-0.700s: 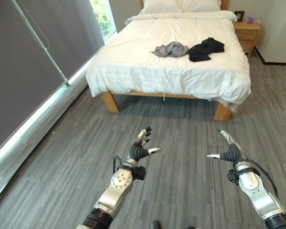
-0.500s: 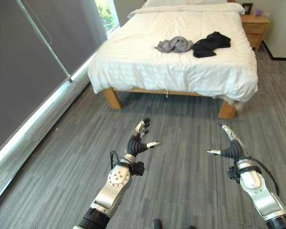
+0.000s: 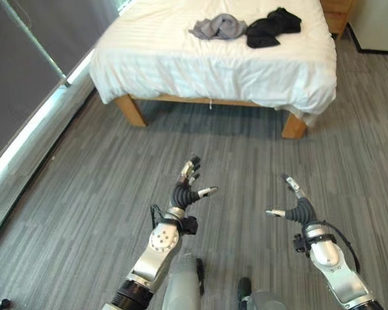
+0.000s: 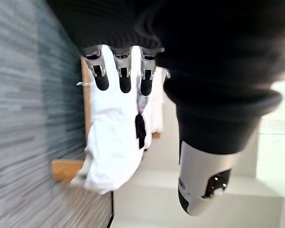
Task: Pick up bed clothes into laundry basket.
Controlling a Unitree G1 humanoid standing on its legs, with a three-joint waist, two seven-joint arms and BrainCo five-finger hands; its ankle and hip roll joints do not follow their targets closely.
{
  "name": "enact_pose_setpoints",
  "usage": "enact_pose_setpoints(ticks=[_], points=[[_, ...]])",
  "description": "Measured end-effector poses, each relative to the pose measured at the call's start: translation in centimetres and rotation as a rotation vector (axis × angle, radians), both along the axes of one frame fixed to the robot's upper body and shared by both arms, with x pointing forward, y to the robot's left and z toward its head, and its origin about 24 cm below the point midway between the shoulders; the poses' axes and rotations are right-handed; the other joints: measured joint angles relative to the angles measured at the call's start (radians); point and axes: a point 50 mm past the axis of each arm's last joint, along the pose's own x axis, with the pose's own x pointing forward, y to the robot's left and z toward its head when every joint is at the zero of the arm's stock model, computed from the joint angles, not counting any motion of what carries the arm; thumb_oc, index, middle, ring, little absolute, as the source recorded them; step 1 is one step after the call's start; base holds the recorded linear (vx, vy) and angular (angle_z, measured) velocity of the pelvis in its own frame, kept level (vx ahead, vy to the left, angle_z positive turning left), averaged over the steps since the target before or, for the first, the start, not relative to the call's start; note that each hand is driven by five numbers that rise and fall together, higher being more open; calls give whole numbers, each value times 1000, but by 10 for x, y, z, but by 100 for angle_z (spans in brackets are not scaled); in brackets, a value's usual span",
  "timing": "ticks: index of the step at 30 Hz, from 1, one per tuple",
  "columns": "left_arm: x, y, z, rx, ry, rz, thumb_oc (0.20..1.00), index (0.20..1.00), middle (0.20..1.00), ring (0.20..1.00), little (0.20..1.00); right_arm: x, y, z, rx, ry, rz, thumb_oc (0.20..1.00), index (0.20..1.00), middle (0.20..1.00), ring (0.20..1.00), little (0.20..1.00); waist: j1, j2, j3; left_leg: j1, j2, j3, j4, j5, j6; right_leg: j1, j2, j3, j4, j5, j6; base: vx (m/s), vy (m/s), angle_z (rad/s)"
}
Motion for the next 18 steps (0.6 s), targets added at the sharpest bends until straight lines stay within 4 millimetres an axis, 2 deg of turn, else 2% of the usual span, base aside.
enact_pose_setpoints(ticks=[1, 2, 4, 6, 7, 8, 9, 10, 11, 12, 13, 14, 15, 16, 17, 18], points=[[1, -1, -7, 0, 28, 9, 1000, 1000, 1000, 1000, 1000, 0, -2, -4, -22, 20, 8, 1000, 1000, 1000, 1000, 1000, -5, 39, -14, 41, 20, 12, -219, 4, 2, 34, 35, 10, -40, 1, 3, 521, 69, -39], [2, -1, -11, 1, 39, 14, 1000, 1000, 1000, 1000, 1000, 1, -3, -6, -29, 28, 5, 1000, 1000, 1000, 1000, 1000, -4, 47, -18, 51, 25, 18, -280, 1, -1, 41, 46, 17, -46, 1, 3, 531, 61, -39], [0, 0, -16, 0, 62, 24, 1000, 1000, 1000, 1000, 1000, 1, -6, -7, -45, 35, 6, 1000, 1000, 1000, 1000, 1000, 13, 48, -20, 51, 10, 20, -276, 3, 10, 80, 44, 61, -58, -14, -2, 545, 93, -48], [-1, -1, -17, -3, 64, 24, 1000, 1000, 1000, 1000, 1000, 0, -6, -6, -49, 33, 12, 1000, 1000, 1000, 1000, 1000, 40, 35, -41, 94, -19, 18, -272, 29, 46, 147, 31, 103, -95, -45, 15, 485, 104, -66], [-2, -3, -17, -5, 66, 21, 1000, 1000, 1000, 1000, 1000, -1, -4, -8, -50, 39, 20, 1000, 1000, 1000, 1000, 1000, 46, 46, -59, 132, -29, 19, -276, 25, 48, 167, 25, 118, -85, -67, 32, 443, 103, -69], [-3, -2, -16, -3, 60, 20, 1000, 1000, 1000, 1000, 1000, -2, 1, -9, -48, 44, 40, 1000, 1000, 1000, 1000, 1000, 51, 36, -70, 151, -39, 22, -275, 74, 124, 166, 10, 131, -50, -99, 55, 421, 100, -56], [-2, -1, -13, 5, 48, 19, 1000, 1000, 1000, 1000, 1000, -3, 8, -11, -32, 51, 54, 1000, 1000, 1000, 1000, 1000, 47, -5, -73, 175, -76, 36, -269, 60, 152, 160, -17, 113, 16, -126, 79, 414, 68, -37], [1, -2, -10, 9, 36, 11, 1000, 1000, 1000, 1000, 1000, -3, 13, -12, -38, 59, 77, 1000, 1000, 1000, 1000, 1000, 33, -10, -70, 207, -80, 34, -270, 73, 202, 62, -42, 64, 273, -164, 156, 380, 87, -6], [1, -6, -7, 15, 27, -12, 1000, 1000, 1000, 1000, 1000, -5, 14, -14, -31, 64, 76, 1000, 1000, 1000, 1000, 1000, 24, -16, -74, 234, -87, 34, -269, 83, 238, 13, -66, 38, 425, -164, 227, 367, 59, 1], [1, -9, -4, 16, 12, -29, 1000, 1000, 1000, 1000, 1000, -5, 16, -14, -29, 62, 77, 1000, 1000, 1000, 1000, 1000, 16, -25, -73, 276, -99, 18, -266, 24, 237, -36, -72, 52, 576, -75, 260, 342, 118, 9], [2, -10, -1, 27, -2, -42, 1000, 1000, 1000, 1000, 1000, -2, 18, -12, -31, 51, 77, 1000, 1000, 1000, 1000, 1000, 5, -22, -66, 309, -105, 3, -267, 4, 249, -102, -77, 78, 739, 18, 268, 448, 97, 21], [4, -11, 2, 44, -14, -62, 1000, 1000, 1000, 1000, 1000, 2, 21, -8, -36, 33, 80, 1000, 1000, 1000, 1000, 1000, -16, -16, -62, 342, -104, -24, -267, -27, 254, -181, -91, 78, 885, 61, 277, 477, 105, 46], [9, -15, 9, 36, -45, -71, 1000, 1000, 1000, 1000, 1000, 11, 20, 2, -60, -17, 74, 1000, 1000, 1000, 1000, 1000, -42, 29, -43, 391, -85, -44, -267, -64, 260, -282, -138, -21, 915, -21, 270, 561, 16, 51], [11, -15, 13, 34, -61, -72, 1000, 1000, 1000, 1000, 1000, 14, 18, 8, -72, -45, 65, 1000, 1000, 1000, 1000, 1000, -47, 41, -36, 402, -83, -38, -266, -45, 247, -312, -169, -66, 867, -29, 255, 582, -82, 53], [13, -15, 16, 29, -73, -68, 1000, 1000, 1000, 1000, 1000, 15, 16, 14, -91, -74, 58, 1000, 1000, 1000, 1000, 1000, -56, 48, -38, 423, -88, -62, -266, -94, 259, -360, -191, -82, 786, -31, 256, 650, -177, 64], [14, -15, 18, 22, -78, -59, 1000, 1000, 1000, 1000, 1000, 17, 14, 22, -114, -108, 64, 1000, 1000, 1000, 1000, 1000, -76, 52, -38, 440, -94, -101, -265, -130, 238, -375, -208, -113, 538, -26, 240, 596, -219, 73]])
